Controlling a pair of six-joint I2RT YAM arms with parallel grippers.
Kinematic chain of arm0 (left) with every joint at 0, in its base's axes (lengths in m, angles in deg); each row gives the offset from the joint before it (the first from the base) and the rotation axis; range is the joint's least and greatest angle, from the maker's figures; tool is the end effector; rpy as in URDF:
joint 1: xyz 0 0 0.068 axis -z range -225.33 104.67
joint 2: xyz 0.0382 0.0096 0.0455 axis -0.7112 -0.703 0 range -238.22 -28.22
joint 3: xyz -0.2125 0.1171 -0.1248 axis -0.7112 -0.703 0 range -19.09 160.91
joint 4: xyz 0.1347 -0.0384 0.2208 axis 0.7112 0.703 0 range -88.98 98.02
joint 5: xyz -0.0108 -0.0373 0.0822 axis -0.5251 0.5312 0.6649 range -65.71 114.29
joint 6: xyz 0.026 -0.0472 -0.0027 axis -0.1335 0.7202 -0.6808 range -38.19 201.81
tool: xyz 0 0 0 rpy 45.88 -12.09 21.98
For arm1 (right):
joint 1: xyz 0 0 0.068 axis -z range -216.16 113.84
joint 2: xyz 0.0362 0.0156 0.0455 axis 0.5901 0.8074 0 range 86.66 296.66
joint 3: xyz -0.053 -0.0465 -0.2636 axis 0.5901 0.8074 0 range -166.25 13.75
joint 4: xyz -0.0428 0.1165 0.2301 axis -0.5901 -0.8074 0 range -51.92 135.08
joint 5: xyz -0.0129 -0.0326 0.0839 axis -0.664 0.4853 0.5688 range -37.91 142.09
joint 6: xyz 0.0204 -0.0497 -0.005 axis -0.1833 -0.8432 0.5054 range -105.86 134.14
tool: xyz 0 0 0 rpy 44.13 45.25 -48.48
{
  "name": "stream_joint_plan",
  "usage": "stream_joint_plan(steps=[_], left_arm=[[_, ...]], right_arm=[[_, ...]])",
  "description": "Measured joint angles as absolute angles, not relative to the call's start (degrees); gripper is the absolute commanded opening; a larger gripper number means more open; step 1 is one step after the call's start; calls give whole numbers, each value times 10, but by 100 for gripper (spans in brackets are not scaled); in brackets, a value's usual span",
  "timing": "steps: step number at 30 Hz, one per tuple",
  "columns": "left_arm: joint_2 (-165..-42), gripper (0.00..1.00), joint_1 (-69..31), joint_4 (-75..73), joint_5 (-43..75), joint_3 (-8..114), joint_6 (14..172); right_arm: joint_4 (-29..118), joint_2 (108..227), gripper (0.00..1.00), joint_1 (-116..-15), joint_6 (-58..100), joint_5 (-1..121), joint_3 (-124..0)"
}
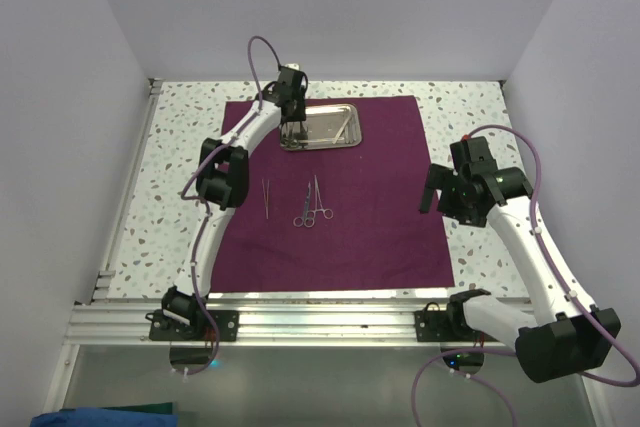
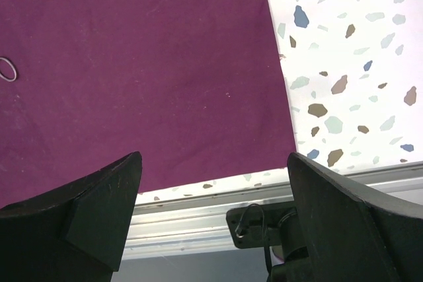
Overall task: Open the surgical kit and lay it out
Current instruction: Pick up the medical item from the container.
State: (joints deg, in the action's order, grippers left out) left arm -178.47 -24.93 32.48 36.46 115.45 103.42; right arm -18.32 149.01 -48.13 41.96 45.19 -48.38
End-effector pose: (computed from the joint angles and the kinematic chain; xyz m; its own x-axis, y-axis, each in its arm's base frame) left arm 0.5419 -0.1936 0.1561 -0.7151 -0.1181 -0.6890 -0.0611 0.9924 -0.1067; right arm 0.1880 0.0355 0.3084 -0.8469 0.2940 -0.4432 0.2730 0.9555 0.1121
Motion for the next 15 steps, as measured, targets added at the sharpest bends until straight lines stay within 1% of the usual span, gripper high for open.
stream_joint_plan(steps=[2, 5, 6, 8, 9, 12, 14, 15], left_arm=[[-1789, 46, -253, 319, 365, 1159, 1034], [-1794, 40, -256, 316, 365, 1165, 1033], [-1795, 34, -257, 317, 365, 1167, 1032], [-1799, 26, -258, 317, 369, 1170, 1031], [-1800, 18, -259, 317, 371, 1172, 1028], [-1801, 9, -262, 318, 375, 1173, 1023], [-1801, 6, -263, 318, 375, 1173, 1023], [-1801, 0, -263, 318, 375, 1173, 1023]], right_arm=[[-183, 1497, 96, -481, 420, 451, -484], [-182, 1506, 96, -481, 420, 451, -484], [-181, 1509, 96, -481, 420, 451, -484], [-179, 1513, 96, -481, 419, 451, -484], [-178, 1516, 96, -481, 420, 451, -484], [-174, 1523, 96, -481, 419, 451, -485], [-172, 1525, 96, -481, 419, 451, -485], [-170, 1527, 96, -481, 419, 451, -485]])
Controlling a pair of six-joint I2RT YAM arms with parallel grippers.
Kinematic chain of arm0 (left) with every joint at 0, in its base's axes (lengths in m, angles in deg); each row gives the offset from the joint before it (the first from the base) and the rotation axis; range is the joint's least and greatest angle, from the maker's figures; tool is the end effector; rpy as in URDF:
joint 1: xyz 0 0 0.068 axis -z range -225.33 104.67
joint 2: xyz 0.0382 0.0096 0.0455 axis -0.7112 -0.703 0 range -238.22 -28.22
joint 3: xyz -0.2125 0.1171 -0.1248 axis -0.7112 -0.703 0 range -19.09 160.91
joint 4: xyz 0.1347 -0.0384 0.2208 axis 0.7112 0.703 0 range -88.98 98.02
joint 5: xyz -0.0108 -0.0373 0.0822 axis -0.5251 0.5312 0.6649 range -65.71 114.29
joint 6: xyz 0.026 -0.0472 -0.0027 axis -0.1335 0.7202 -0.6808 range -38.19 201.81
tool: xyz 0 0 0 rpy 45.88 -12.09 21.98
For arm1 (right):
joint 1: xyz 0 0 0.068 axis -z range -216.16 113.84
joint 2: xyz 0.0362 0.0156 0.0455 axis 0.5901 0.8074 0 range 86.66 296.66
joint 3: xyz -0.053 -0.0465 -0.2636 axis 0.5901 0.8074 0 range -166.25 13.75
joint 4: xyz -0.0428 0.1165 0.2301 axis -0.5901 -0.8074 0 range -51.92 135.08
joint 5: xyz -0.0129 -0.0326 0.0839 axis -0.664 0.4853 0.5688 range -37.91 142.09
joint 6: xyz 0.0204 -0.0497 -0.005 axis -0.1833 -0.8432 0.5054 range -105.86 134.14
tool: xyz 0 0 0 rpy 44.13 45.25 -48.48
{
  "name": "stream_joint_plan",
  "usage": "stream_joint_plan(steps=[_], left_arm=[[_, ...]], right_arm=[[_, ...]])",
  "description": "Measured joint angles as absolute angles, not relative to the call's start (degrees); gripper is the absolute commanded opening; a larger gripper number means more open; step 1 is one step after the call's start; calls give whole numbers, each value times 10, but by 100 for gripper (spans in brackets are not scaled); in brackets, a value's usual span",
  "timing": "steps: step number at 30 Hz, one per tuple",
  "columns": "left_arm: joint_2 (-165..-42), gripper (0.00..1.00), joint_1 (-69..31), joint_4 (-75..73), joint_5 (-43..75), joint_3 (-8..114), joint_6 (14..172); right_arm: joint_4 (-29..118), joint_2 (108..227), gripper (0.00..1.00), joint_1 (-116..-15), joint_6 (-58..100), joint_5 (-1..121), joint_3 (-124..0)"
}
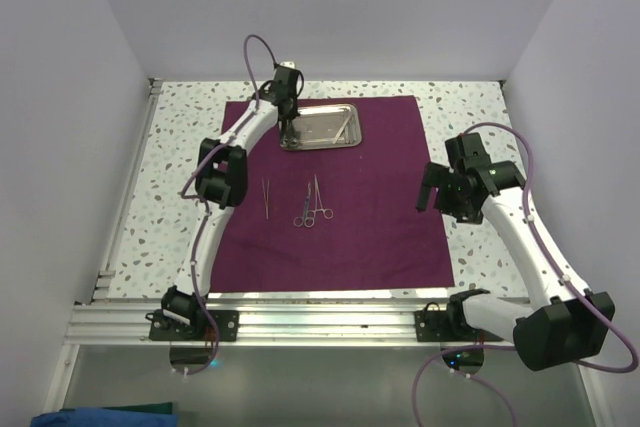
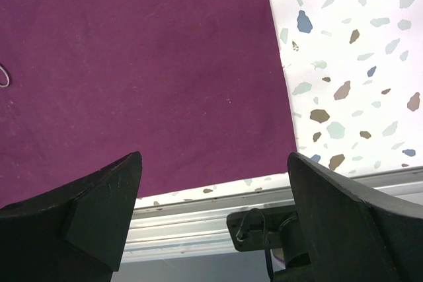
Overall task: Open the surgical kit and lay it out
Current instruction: Pick up the medical item from the container.
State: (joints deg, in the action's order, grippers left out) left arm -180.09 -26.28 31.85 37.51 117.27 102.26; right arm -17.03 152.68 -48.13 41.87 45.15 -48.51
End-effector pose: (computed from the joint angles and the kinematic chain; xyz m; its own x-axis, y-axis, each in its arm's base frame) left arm 0.5509 -0.1817 0.1516 -0.6996 -0.1182 -0.7047 -0.0809 0.9930 -0.0862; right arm 0.2022 0.0385 0.2987 -0.8636 0.2890 -0.4131 0.2759 0.9567 0.0925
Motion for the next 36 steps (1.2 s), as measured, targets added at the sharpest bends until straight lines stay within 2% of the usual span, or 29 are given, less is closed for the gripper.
stream_joint_plan(steps=[26, 36], left_arm=[[-1761, 0, -269, 293, 262, 1126, 1068], [-1669, 0, -268, 305, 258, 1085, 1074]], right_arm=[[-155, 1512, 96, -481, 405, 456, -485], [-150, 1483, 96, -481, 405, 468, -484]])
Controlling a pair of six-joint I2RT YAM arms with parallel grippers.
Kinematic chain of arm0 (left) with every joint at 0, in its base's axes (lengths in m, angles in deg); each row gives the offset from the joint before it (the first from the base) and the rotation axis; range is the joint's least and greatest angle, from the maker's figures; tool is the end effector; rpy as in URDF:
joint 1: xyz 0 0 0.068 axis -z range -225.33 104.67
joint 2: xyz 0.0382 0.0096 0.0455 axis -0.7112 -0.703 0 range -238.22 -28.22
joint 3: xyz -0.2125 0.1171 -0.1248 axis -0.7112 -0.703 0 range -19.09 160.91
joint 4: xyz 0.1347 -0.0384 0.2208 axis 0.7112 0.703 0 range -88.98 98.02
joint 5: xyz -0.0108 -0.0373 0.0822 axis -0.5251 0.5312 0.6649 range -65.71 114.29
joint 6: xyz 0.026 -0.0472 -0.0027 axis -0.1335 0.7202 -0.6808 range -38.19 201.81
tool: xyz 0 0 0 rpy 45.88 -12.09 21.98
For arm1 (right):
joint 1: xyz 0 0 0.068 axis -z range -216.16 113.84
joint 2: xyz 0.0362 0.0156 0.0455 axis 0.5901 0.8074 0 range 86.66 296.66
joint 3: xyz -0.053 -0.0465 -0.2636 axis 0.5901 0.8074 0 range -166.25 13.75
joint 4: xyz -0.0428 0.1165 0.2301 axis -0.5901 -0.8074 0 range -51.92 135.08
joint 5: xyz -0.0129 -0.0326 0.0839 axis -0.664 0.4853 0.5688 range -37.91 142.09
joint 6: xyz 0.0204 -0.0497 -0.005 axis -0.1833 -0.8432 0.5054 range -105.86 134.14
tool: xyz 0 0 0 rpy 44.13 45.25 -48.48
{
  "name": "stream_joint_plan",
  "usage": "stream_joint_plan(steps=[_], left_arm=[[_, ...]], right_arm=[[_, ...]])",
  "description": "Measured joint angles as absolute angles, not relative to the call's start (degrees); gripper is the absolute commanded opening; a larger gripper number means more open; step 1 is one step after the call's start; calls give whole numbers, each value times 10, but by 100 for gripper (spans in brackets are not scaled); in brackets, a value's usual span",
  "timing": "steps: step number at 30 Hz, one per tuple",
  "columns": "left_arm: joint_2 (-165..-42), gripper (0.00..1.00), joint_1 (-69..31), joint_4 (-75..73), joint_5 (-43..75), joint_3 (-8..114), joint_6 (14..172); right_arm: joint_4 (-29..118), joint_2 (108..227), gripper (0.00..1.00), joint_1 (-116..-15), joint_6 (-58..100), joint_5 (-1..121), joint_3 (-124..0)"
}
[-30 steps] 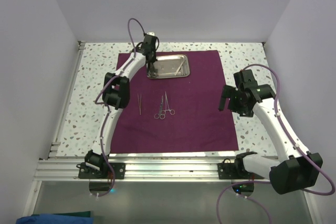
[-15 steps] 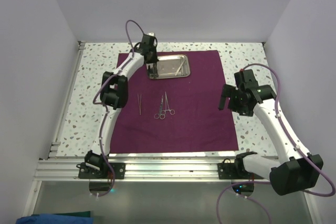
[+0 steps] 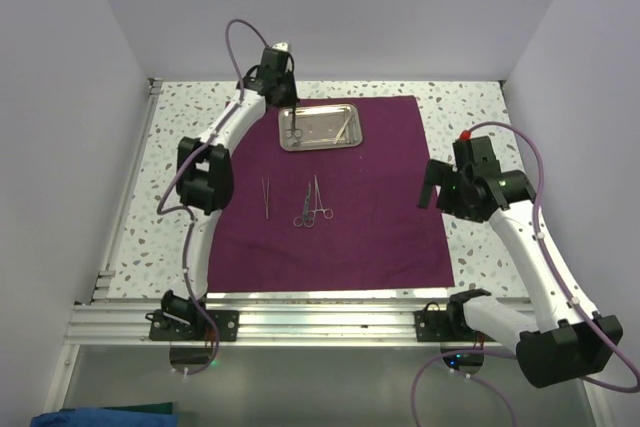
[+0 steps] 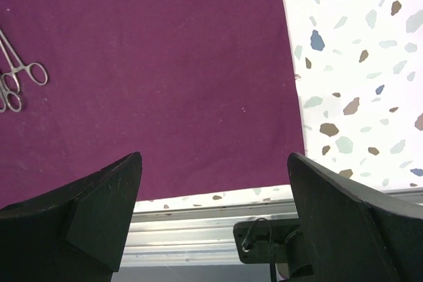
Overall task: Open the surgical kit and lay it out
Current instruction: Pick up the medical item from the container, then place the medical item in the surgical kit.
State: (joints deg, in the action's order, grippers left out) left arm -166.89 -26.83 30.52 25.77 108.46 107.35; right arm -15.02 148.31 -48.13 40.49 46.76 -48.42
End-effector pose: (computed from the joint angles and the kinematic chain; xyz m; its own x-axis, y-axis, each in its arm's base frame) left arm 0.5252 -0.1748 0.2281 -0.6858 -0.2250 -0.6921 0.0033 0.9500 -0.3121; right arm 0.1909 0.0371 0.3136 -0.8272 0.2763 -0.4893 0.2305 0.9610 0.1528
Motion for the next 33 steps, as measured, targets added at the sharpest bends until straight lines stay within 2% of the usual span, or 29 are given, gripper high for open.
stream_joint_plan(steps=[5, 15, 19, 23, 24, 25, 29, 33], left_arm=[[-1593, 0, -261, 311, 270, 1017, 1078], [-1409, 0, -174, 300, 311, 720, 1105], [-1369, 0, -139, 284, 317, 635, 1137], [-1356, 0, -135, 284, 325, 600, 1158], [-1356, 2, -135, 283, 327, 598, 1161], [-1356, 12, -135, 283, 328, 598, 1164], [-1356, 34, -135, 281, 330, 606, 1166], [-1378, 37, -135, 291, 327, 677, 1162]], right_arm=[[-148, 1465, 96, -481, 405, 474, -477], [-152, 1416, 96, -481, 411, 492, -451], [-155, 1402, 96, -481, 413, 503, -451], [-163, 1388, 96, -481, 416, 504, -447], [-164, 1386, 96, -481, 416, 504, -446], [-165, 1383, 96, -481, 416, 504, -444], [-174, 1379, 96, -481, 417, 504, -441], [-176, 1379, 96, -481, 419, 502, -441]])
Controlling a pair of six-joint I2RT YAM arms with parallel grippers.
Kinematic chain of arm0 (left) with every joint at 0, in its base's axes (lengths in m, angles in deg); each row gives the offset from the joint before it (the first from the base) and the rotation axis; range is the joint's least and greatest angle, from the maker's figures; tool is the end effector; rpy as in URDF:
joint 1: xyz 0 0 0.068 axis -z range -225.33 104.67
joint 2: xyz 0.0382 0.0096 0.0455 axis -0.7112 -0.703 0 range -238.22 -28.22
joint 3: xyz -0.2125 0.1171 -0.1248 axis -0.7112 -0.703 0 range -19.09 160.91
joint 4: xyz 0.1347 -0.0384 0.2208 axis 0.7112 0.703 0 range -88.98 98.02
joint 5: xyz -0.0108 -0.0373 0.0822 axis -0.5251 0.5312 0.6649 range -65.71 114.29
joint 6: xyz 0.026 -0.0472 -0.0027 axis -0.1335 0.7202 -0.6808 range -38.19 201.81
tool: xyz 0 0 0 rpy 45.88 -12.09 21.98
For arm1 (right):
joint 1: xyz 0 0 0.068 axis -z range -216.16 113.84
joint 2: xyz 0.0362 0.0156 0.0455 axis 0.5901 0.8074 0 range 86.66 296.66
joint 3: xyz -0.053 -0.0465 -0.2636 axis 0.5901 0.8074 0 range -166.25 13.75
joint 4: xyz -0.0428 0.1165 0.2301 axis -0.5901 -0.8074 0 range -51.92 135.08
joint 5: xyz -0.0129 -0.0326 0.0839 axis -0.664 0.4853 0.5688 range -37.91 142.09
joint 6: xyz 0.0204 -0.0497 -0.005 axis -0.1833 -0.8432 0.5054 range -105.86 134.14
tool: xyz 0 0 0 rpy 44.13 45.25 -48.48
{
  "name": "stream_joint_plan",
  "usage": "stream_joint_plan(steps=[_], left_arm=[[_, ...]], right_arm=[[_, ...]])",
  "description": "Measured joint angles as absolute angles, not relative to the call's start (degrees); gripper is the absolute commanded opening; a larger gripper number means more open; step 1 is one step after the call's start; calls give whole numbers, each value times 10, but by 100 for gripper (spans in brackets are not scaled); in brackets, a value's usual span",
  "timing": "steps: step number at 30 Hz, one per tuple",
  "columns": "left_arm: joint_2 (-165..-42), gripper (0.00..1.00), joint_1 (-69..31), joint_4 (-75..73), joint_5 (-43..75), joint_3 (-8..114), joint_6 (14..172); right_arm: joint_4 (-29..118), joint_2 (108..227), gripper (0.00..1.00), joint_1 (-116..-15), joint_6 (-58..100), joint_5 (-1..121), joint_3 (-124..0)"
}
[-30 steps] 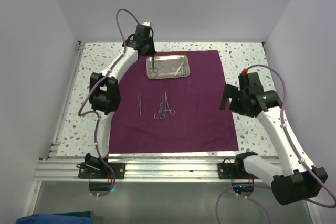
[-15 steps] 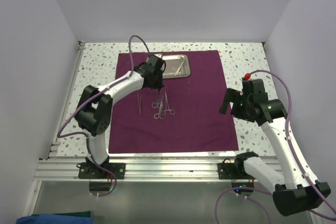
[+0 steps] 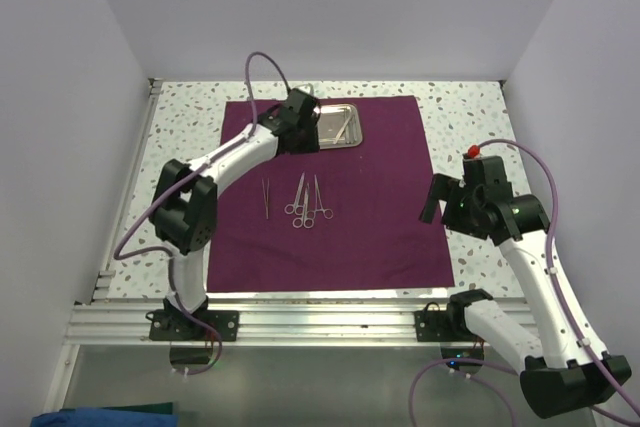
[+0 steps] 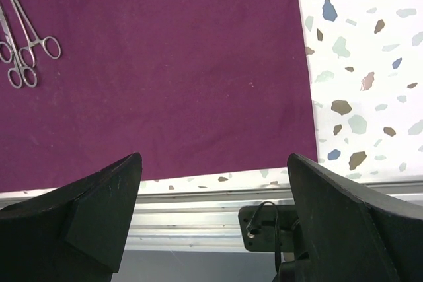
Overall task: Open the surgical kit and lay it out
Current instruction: Place the medical item in the surgical kit, then pick up the medical item from the container.
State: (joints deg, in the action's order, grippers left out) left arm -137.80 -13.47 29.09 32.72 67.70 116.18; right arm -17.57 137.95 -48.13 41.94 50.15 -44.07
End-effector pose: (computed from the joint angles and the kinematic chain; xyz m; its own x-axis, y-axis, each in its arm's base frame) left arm 0.3651 -0.2208 0.2379 -0.7941 -0.1639 -0.5852 -0.0057 0.9649 -0.2625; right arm 0.1494 0.0305 0.3160 -0.8065 0.3054 -0.5062 0.2117 0.9487 0.2350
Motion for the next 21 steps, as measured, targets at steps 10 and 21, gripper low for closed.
stream_joint_plan(steps=[10, 21], left_arm=[[-1597, 39, -140, 320, 310, 1045, 1089], [-1763, 35, -176, 279, 178, 1116, 1024]], right_arm=[[-179, 1416, 96, -481, 425, 477, -450], [-182, 1492, 96, -481, 415, 436, -505]])
